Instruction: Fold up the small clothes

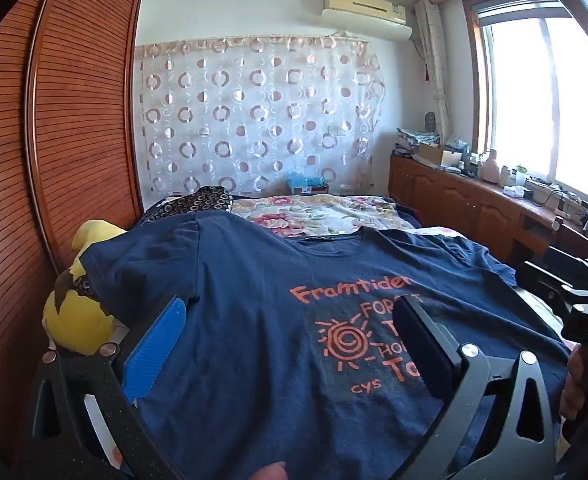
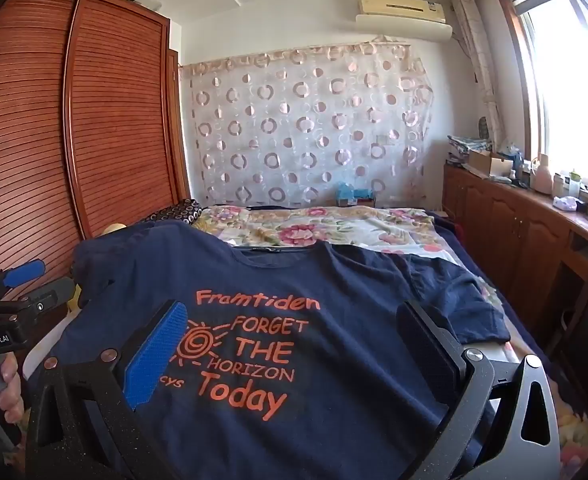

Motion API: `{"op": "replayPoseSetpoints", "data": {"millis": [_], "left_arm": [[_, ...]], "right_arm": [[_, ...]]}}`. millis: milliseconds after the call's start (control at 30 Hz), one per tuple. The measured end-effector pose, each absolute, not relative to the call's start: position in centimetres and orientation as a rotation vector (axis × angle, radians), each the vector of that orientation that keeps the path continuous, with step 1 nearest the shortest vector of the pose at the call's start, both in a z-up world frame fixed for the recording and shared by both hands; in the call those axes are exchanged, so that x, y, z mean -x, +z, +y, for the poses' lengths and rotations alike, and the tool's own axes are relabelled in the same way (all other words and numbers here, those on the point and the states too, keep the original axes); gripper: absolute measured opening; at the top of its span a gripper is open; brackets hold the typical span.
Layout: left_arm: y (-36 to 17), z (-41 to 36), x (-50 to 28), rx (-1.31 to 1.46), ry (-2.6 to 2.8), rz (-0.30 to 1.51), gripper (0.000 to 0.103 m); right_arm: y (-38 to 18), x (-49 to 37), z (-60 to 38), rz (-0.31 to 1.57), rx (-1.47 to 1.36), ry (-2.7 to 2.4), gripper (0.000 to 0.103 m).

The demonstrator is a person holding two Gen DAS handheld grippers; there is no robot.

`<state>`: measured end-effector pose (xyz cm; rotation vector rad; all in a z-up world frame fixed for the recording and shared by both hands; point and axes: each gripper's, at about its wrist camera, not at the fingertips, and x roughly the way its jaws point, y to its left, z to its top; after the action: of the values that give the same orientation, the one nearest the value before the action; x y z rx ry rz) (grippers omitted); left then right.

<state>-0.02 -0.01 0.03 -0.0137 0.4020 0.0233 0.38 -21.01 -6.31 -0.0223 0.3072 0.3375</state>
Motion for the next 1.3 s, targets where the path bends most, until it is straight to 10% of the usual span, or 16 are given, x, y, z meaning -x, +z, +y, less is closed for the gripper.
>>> {"op": "replayPoseSetpoints", "data": {"millis": [1300], "left_arm": [[0.32, -0.25, 0.08, 0.013, 0.020, 0.391, 0.103]], "right_arm": [[-6.13, -0.05, -20.88, 0.299, 0.011, 0.341, 0.103]]}}
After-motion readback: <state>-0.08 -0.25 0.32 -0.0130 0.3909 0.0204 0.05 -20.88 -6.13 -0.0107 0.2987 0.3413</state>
